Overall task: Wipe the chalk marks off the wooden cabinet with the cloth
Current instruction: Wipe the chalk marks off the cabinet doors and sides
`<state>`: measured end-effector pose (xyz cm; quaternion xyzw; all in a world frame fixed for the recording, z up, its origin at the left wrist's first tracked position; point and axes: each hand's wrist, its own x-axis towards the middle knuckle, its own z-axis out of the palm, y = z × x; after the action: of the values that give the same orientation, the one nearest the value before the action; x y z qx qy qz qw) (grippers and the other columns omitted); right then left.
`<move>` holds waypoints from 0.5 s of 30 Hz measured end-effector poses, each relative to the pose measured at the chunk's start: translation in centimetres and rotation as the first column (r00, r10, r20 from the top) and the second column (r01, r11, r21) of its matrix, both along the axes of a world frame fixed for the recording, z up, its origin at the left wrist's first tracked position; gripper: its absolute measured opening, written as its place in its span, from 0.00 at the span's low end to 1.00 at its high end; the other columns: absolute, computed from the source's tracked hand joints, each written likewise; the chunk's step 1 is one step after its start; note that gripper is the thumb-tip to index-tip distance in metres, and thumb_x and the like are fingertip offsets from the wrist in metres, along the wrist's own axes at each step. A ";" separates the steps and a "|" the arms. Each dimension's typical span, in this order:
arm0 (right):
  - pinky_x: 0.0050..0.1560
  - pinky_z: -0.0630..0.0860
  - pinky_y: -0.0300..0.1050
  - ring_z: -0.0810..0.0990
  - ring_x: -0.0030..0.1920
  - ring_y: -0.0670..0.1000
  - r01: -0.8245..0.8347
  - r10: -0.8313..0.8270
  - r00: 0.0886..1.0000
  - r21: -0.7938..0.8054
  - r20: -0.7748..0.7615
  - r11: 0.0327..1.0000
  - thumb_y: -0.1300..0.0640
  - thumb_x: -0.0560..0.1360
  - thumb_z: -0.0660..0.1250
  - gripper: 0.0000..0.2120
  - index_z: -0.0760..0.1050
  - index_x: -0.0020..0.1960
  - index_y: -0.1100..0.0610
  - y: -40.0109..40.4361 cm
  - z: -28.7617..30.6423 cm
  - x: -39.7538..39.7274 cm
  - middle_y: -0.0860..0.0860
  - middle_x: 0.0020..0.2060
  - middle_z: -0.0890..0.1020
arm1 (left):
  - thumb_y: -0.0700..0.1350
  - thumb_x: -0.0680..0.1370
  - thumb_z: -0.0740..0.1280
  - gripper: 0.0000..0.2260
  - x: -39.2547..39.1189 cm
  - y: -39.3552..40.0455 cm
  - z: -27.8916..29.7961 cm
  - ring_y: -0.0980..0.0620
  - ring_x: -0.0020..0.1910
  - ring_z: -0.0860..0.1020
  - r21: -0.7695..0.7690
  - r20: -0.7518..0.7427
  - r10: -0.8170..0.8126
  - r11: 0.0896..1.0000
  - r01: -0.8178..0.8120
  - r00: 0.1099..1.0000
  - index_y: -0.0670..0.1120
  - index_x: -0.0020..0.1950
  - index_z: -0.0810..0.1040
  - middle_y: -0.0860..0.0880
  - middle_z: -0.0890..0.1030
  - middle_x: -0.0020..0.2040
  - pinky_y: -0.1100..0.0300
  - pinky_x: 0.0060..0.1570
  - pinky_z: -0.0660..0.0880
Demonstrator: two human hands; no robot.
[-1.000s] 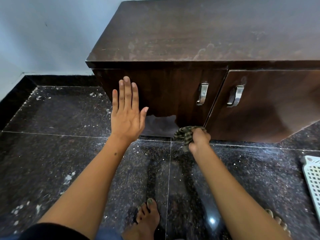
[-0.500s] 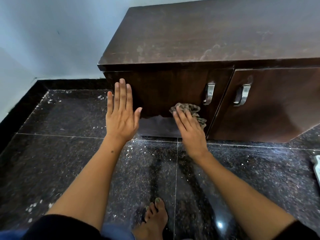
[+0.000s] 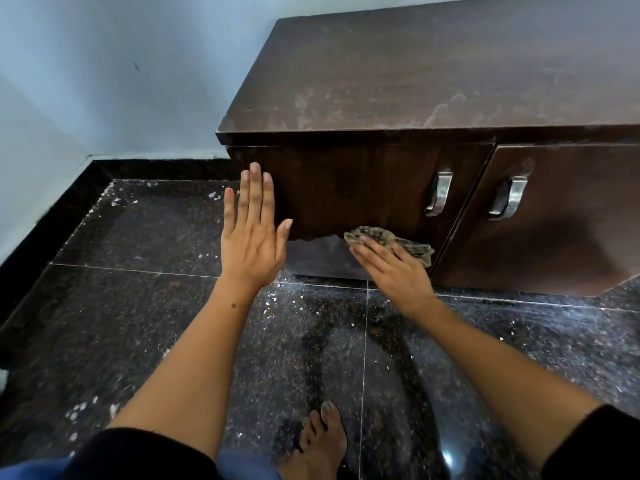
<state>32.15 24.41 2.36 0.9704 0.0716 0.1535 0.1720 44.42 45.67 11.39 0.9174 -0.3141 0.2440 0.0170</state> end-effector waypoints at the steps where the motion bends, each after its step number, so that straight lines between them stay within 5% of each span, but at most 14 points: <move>1: 0.66 0.68 0.47 0.67 0.70 0.48 0.009 -0.009 0.999 -0.003 0.033 1.000 0.62 0.70 0.67 0.30 0.66 0.71 0.56 -0.2 0.0 -0.2 0.48 0.71 0.68 | 0.54 0.81 0.45 0.29 0.1 0.0 0.0 0.46 0.76 0.42 -0.003 0.001 0.006 1.000 -0.006 1.000 0.39 0.76 0.41 0.41 0.41 0.76 0.49 0.74 0.38; 6: 0.63 0.71 0.49 0.72 0.67 0.50 0.006 -0.029 0.977 0.111 0.211 0.994 0.67 0.74 0.52 0.24 0.72 0.67 0.58 2.1 0.2 1.3 0.50 0.67 0.74 | 0.54 0.81 0.45 0.29 0.4 0.4 -0.1 0.43 0.77 0.45 0.006 -0.016 0.005 1.000 -0.005 1.000 0.38 0.76 0.43 0.38 0.45 0.77 0.47 0.74 0.40; 12: 0.67 0.67 0.47 0.66 0.71 0.49 -0.012 0.011 0.996 0.011 0.085 1.000 0.61 0.68 0.71 0.33 0.66 0.71 0.57 1.0 1.0 0.4 0.49 0.71 0.68 | 0.55 0.81 0.44 0.29 0.8 1.5 0.4 0.47 0.76 0.44 0.032 0.001 -0.015 0.999 0.015 1.000 0.40 0.76 0.42 0.43 0.42 0.76 0.48 0.74 0.41; 15: 0.65 0.69 0.50 0.67 0.70 0.51 -0.011 -0.017 0.961 0.101 0.275 0.995 0.66 0.74 0.57 0.25 0.65 0.71 0.60 1.5 2.0 1.5 0.52 0.70 0.70 | 0.55 0.81 0.45 0.29 0.6 1.0 0.6 0.45 0.76 0.45 0.005 0.012 -0.012 1.000 0.012 1.000 0.38 0.76 0.45 0.42 0.43 0.76 0.47 0.74 0.41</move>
<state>33.64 25.86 4.37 0.9473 0.0376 0.2899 0.1309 45.06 46.71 11.95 0.9141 -0.3202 0.2485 0.0144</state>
